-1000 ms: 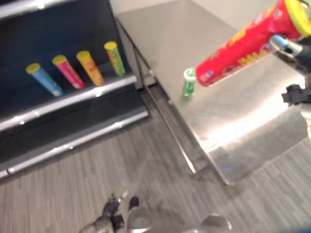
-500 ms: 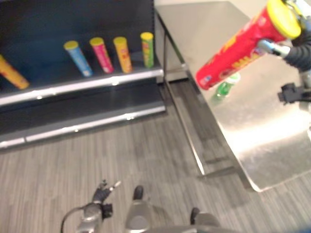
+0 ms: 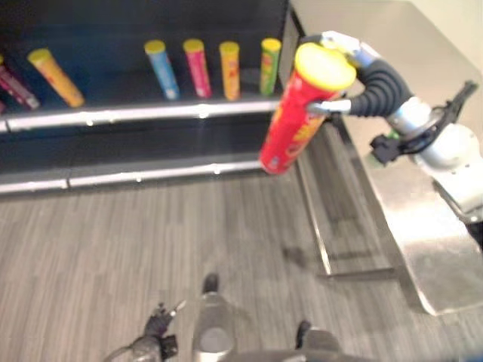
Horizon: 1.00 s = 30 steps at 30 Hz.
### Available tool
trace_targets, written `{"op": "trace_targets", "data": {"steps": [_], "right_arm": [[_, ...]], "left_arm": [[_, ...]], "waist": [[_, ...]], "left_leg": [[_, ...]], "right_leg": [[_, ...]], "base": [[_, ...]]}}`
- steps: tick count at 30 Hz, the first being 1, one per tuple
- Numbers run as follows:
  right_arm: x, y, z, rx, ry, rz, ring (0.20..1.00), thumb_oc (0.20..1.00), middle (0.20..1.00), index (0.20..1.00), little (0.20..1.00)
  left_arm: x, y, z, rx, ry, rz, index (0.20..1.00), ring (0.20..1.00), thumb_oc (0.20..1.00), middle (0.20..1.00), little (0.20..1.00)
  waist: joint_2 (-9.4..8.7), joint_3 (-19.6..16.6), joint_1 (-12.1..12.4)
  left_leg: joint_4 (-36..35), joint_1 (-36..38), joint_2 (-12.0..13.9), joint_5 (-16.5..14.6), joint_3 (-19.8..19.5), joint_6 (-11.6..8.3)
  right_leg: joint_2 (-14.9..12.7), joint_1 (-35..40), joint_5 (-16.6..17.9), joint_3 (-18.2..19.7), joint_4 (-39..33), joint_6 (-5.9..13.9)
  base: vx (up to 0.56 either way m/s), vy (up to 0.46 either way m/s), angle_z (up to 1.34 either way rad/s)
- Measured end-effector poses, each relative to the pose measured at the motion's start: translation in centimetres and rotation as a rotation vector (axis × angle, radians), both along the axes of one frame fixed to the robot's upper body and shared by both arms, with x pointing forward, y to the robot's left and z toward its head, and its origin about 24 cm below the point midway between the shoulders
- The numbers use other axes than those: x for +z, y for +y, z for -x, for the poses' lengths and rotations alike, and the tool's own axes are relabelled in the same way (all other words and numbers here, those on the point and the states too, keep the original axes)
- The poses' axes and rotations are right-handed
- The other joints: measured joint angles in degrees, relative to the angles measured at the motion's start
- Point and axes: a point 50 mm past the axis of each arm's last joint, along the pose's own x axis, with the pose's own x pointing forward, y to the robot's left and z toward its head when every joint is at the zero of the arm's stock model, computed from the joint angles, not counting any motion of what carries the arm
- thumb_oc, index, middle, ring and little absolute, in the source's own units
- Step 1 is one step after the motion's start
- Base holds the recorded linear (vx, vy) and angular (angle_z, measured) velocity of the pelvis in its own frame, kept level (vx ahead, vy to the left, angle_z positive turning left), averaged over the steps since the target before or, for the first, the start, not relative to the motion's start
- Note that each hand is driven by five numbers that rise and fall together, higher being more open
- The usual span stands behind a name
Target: Put the goods on the table back onto the shelves and tidy them up.
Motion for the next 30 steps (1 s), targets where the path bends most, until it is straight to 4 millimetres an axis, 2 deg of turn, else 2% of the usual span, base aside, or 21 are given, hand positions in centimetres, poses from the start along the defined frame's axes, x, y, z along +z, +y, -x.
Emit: {"op": "trace_targets", "data": {"steps": [1, 2, 3, 5, 7, 8, 9, 10, 11, 12, 14, 15, 16, 18, 19, 21, 22, 23, 24, 26, 30], "right_arm": [[-0.4, 0.0, 0.0, -0.007, 0.009, -0.015, 0.2, 0.2, 0.2, 0.2, 0.2], [-0.9, 0.3, -0.3, -0.002, 0.029, -0.035, 0.2, 0.2, 0.2, 0.2, 0.2], [-1.3, 0.2, -0.2, -0.003, 0.041, -0.046, 0.2, 0.2, 0.2, 0.2, 0.2], [-2.8, -0.2, -0.1, -0.027, 0.069, -0.086, 0.2, 0.2, 0.2, 0.2, 0.2], [-3.5, -0.4, -0.1, -0.047, 0.087, -0.081, 0.2, 0.2, 0.2, 0.2, 0.2], [-3.7, -0.2, -0.2, -0.054, 0.097, -0.09, 0.2, 0.2, 0.2, 0.2, 0.2], [-3.8, -0.1, -0.2, -0.054, 0.098, -0.09, 0.2, 0.2, 0.2, 0.2, 0.2], [-3.9, -0.1, -0.3, -0.054, 0.103, -0.092, 0.2, 0.2, 0.2, 0.2, 0.2], [-3.9, -0.2, -0.3, -0.054, 0.102, -0.092, 0.2, 0.2, 0.2, 0.2, 0.2], [-3.9, -0.3, -0.3, -0.059, 0.104, -0.088, 0.2, 0.2, 0.2, 0.2, 0.2], [-3.8, -0.6, -0.5, -0.073, 0.105, -0.082, 0.2, 0.2, 0.2, 0.2, 0.2], [-3.7, -0.4, -0.5, -0.065, 0.097, -0.086, 0.2, 0.2, 0.2, 0.2, 0.2], [-3.3, 0.0, -0.4, -0.045, 0.082, -0.078, 0.2, 0.2, 0.2, 0.2, 0.2], [-2.9, 0.8, -0.6, -0.014, 0.081, -0.044, 0.2, 0.2, 0.2, 0.2, 0.2], [-3.2, 0.8, -0.7, -0.019, 0.1, -0.034, 0.2, 0.2, 0.2, 0.2, 0.2], [-3.4, 0.5, -1.0, -0.032, 0.111, -0.031, 0.2, 0.2, 0.2, 0.2, 0.2], [-3.4, 0.2, -1.1, -0.044, 0.112, -0.034, 0.2, 0.2, 0.2, 0.2, 0.2], [-3.4, -0.2, -1.1, -0.06, 0.115, -0.02, 0.2, 0.2, 0.2, 0.2, 0.2], [-3.3, -0.4, -1.2, -0.069, 0.113, -0.015, 0.2, 0.2, 0.2, 0.2, 0.2], [-3.4, -0.7, -1.3, -0.083, 0.12, -0.012, 0.2, 0.2, 0.2, 0.2, 0.2], [-2.6, -1.5, -1.3, -0.113, 0.098, 0.009, 0.2, 0.2, 0.2, 0.2, 0.2]], "left_arm": [[0.3, 0.4, -0.8, -0.008, -0.014, -0.014, 1.0, 1.0, 1.0, 1.0, 1.0], [0.6, 0.7, -1.2, -0.007, -0.027, -0.027, 1.0, 1.0, 1.0, 1.0, 1.0], [0.7, 0.8, -1.6, -0.018, -0.03, -0.033, 1.0, 1.0, 1.0, 1.0, 1.0], [1.2, 1.1, -2.5, -0.092, -0.039, -0.076, 1.0, 1.0, 1.0, 1.0, 1.0], [1.2, 0.9, -2.5, -0.129, -0.028, -0.08, 1.0, 1.0, 1.0, 1.0, 1.0], [1.2, 1.3, -2.2, -0.146, -0.017, -0.096, 1.0, 1.0, 1.0, 1.0, 1.0], [1.5, 1.4, -2.6, -0.157, -0.028, -0.106, 1.0, 1.0, 1.0, 1.0, 1.0], [1.9, 1.9, -3.2, -0.155, -0.05, -0.119, 1.0, 1.0, 1.0, 1.0, 1.0], [2.0, 1.9, -3.4, -0.155, -0.057, -0.119, 1.0, 1.0, 1.0, 1.0, 1.0], [2.1, 2.0, -3.5, -0.154, -0.06, -0.121, 1.0, 1.0, 1.0, 1.0, 1.0], [1.8, 1.9, -3.0, -0.151, -0.041, -0.109, 1.0, 1.0, 1.0, 1.0, 1.0], [1.5, 1.8, -2.3, -0.148, -0.021, -0.103, 1.0, 1.0, 1.0, 1.0, 1.0], [1.1, 1.2, -2.0, -0.15, -0.009, -0.085, 1.0, 1.0, 1.0, 1.0, 1.0], [0.4, 1.0, -1.4, -0.131, 0.044, -0.066, 1.0, 1.0, 1.0, 1.0, 1.0], [0.2, 0.6, -1.2, -0.128, 0.055, -0.052, 1.0, 1.0, 1.0, 1.0, 1.0], [0.1, -0.4, -1.8, -0.153, 0.033, -0.026, 1.0, 1.0, 1.0, 1.0, 1.0], [0.3, -0.7, -2.3, -0.171, 0.009, -0.022, 1.0, 1.0, 1.0, 1.0, 1.0], [0.5, -1.3, -2.7, -0.206, -0.01, -0.019, 1.0, 1.0, 1.0, 1.0, 1.0], [0.6, -1.8, -3.0, -0.241, -0.018, -0.014, 1.0, 1.0, 1.0, 1.0, 1.0], [0.3, -2.4, -2.7, -0.258, -0.008, 0.006, 1.0, 1.0, 1.0, 1.0, 1.0], [-0.1, -2.7, -1.6, -0.253, 0.014, 0.025, 1.0, 1.0, 1.0, 1.0, 1.0]], "waist": [[-1.4, 0.3, 0.2], [-1.37, 0.3, 0.6], [-0.97, 0.2, 0.7], [-0.8, 0.0, 1.0], [-0.2, -0.4, 0.4], [0.24, -0.6, 0.0], [0.29, -0.6, -0.2], [0.73, -0.8, 0.0], [1.12, -0.9, 0.4], [1.59, -0.8, 0.4], [1.63, -0.9, 0.2], [1.75, -1.2, 0.4], [1.68, -1.2, -0.2], [1.95, -0.2, -2.8], [1.71, 0.0, -3.4], [-0.01, 0.5, -4.4], [-1.21, 0.5, -4.9], [-1.24, 0.5, -4.6], [-0.86, 0.5, -4.3], [0.48, 0.8, -4.5], [2.7, 2.2, -4.0]], "left_leg": [[4.4, -1.5, -2.0, -1.8, -0.6, -0.14], [8.1, -2.3, -3.4, -5.4, -1.2, 0.84], [9.8, -3.1, -3.8, -6.0, -1.3, 1.6], [13.3, -2.4, -7.3, -9.4, 0.3, 4.32], [13.6, -1.2, -10.5, -10.3, 2.1, 6.36], [13.6, -0.9, -12.3, -10.5, 3.8, 8.64], [13.1, -0.5, -13.1, -10.7, 4.0, 9.36], [12.1, 0.0, -13.7, -11.3, 3.6, 11.39], [11.4, 0.3, -13.7, -11.2, 3.0, 11.87], [8.8, 1.5, -13.7, -10.5, 1.8, 13.01], [1.6, 6.5, -13.9, -7.1, 1.3, 12.7], [-0.2, 7.4, -13.6, -6.5, 1.2, 12.35], [-2.1, 8.4, -13.4, -6.8, 1.1, 14.56], [-3.9, 10.0, -13.0, -5.8, -1.5, 14.55], [-4.5, 11.3, -13.2, -5.9, -2.1, 14.55], [-4.6, 13.6, -15.6, -7.0, -4.7, 13.74], [-3.6, 13.9, -16.7, -7.7, -6.8, 12.79], [-3.5, 14.0, -17.0, -8.4, -8.6, 11.66], [-2.6, 14.0, -16.5, -9.2, -9.3, 10.29], [11.3, 11.6, -14.7, -12.2, -7.4, 5.95], [22.8, 10.8, -12.7, -11.4, -6.4, 2.73]], "right_leg": [[-1.7, 0.4, 0.9, 0.7, -0.9, -0.22], [-2.5, 0.9, 1.7, 0.7, -1.0, -1.13], [-3.0, 1.5, 3.0, 0.8, -1.4, -1.13], [-5.9, 2.8, 7.8, 1.4, 0.1, -1.54], [-9.4, 1.4, 12.7, 2.4, 3.4, -1.9], [-11.7, 0.4, 16.7, 1.0, 5.1, -3.39], [-13.5, -0.2, 16.6, -0.8, 6.5, -4.31], [-12.4, -1.9, 14.5, -0.5, 7.1, -4.13], [-10.6, -2.7, 12.6, -0.1, 7.5, -4.03], [-6.6, -4.1, 8.1, 2.4, 8.4, -4.14], [-0.8, -6.1, 3.4, 4.4, 7.9, -2.99], [0.6, -7.6, 2.0, 5.5, 8.4, -3.15], [4.2, -12.3, 0.8, 6.9, 10.3, -2.94], [12.1, -19.6, 0.7, 9.9, 12.5, -2.79], [13.9, -21.7, 1.4, 10.1, 12.9, -3.29], [13.6, -23.9, 4.9, 7.7, 9.2, -2.32], [12.2, -23.5, 8.7, 6.1, 9.7, -3.84], [11.8, -23.3, 8.9, 4.9, 9.9, -5.81], [12.1, -23.0, 7.7, 3.3, 9.3, -6.47], [12.9, -20.6, 7.4, 0.2, 7.3, -8.36], [16.0, -16.6, 7.6, -0.6, 5.7, -13.51]], "base": [[0.33, 0.658, 0.01], [0.26, 0.562, 0.05], [0.21, 0.588, 0.11], [0.12, 0.579, 0.27], [0.1, 0.501, 0.06], [0.12, 0.432, -0.01], [0.15, 0.469, -0.04], [0.14, 0.394, -0.03], [0.16, 0.356, 0.03], [0.13, 0.26, 0.21], [0.15, 0.282, 0.16], [0.18, 0.261, -0.12], [0.3, 0.259, -0.22], [0.35, 0.196, 0.29], [0.39, 0.11, 0.71], [0.42, 0.0, 0.97], [0.36, -0.039, 1.32], [0.36, 0.007, 1.12], [0.43, 0.036, 0.89], [0.31, 0.047, 0.76], [0.21, 0.04, 0.36]]}}
